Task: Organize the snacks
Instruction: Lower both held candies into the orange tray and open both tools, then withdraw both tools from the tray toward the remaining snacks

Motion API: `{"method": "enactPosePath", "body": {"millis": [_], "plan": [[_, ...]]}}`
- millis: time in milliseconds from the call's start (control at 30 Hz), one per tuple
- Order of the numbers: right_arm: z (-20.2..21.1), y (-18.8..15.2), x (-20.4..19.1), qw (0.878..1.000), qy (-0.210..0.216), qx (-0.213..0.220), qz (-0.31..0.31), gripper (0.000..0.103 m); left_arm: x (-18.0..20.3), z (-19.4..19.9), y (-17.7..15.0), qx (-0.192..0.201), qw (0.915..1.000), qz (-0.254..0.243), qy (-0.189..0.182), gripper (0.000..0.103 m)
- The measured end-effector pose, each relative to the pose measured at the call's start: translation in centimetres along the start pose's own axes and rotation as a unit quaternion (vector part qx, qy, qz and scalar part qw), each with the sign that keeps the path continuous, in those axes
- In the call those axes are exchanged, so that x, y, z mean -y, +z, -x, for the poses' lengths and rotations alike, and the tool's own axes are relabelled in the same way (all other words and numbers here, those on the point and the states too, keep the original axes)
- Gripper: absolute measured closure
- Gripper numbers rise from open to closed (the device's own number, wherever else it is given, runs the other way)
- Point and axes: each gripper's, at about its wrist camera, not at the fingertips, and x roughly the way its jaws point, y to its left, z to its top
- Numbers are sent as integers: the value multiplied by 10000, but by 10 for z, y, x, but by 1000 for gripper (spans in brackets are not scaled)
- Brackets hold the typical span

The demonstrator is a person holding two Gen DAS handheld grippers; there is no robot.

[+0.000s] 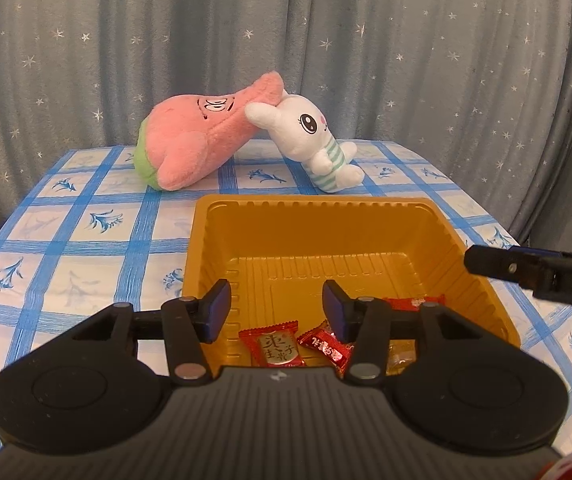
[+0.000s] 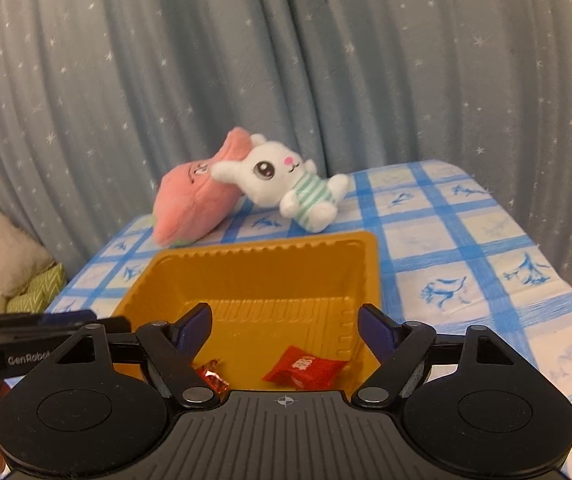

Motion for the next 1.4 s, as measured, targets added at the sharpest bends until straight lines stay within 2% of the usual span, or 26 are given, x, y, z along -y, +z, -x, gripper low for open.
{"method": "enactPosePath", "body": {"millis": [233, 467, 667, 1000, 1167, 1400], "plan": [[16, 3, 3, 9997, -116, 195, -80, 23, 3, 19, -3, 119, 9999, 22, -34, 56], [46, -6, -3, 9992, -157, 367, -99, 23, 10, 47, -22, 109, 9998, 104, -103, 55], [80, -30, -12, 9992, -185, 327, -129, 23, 16, 79, -51, 81, 9998, 133, -130, 53], [129, -80, -26, 9995, -224, 94, -193, 23, 13, 136, -112, -13, 9999, 56, 127, 53], [145, -109, -35, 9997, -190, -127, 97, 23, 7, 158, -138, -126, 9998, 50, 166, 53], [148, -144, -56, 9930, 183, -559, 1020, 24, 3, 166, -161, -371, 9992, -30, 130, 53]]}}
